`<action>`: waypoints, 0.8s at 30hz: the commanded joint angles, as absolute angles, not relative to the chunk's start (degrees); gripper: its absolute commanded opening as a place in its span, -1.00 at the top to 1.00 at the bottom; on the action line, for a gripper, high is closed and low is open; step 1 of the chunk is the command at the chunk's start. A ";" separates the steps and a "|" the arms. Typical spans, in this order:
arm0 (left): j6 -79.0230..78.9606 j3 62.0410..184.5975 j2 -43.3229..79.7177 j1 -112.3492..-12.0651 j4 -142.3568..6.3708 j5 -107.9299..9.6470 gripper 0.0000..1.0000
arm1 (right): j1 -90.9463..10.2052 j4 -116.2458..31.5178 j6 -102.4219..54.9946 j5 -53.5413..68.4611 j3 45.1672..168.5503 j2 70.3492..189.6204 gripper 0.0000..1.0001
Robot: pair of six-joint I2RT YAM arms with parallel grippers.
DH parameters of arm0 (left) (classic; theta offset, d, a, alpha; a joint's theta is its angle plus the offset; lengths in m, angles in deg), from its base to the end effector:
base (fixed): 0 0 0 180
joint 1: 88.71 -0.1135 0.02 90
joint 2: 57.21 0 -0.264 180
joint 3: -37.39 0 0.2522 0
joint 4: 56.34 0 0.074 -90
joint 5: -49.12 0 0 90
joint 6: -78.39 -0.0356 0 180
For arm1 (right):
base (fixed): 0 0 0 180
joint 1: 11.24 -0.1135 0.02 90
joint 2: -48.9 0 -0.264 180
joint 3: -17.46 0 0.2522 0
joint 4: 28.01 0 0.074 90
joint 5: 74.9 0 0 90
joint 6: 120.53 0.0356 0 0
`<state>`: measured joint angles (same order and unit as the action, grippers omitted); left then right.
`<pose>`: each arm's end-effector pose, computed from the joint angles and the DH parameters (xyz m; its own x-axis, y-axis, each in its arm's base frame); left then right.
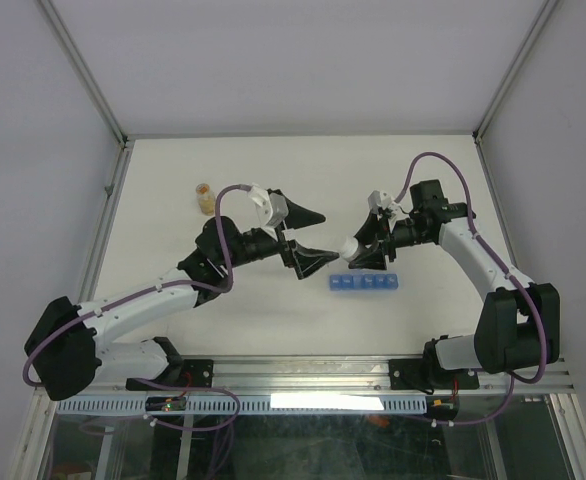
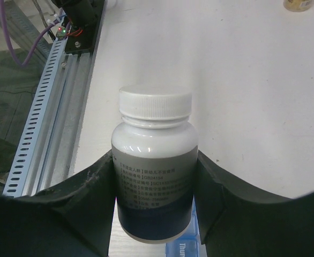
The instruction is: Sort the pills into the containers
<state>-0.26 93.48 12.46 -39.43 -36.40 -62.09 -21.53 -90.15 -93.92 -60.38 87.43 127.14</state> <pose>0.1729 -0.2206 0.3137 -0.1144 -0.1484 -0.9823 0.9369 0.3126 -0.1563 0.2335 0.0774 0.2576 -0.0896 -0.2441 -0.9656 -0.9919 -0.0659 0.1087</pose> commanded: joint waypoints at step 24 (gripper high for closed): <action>-20.01 104.98 28.80 -46.27 -40.48 -87.86 -0.69 | -22.23 -91.57 -97.01 -62.55 90.15 126.99 1.00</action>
<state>-20.06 102.66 28.70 -46.32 -43.97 -84.65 -21.68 -91.20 -95.41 -60.40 87.58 127.14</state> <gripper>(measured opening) 0.882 0.545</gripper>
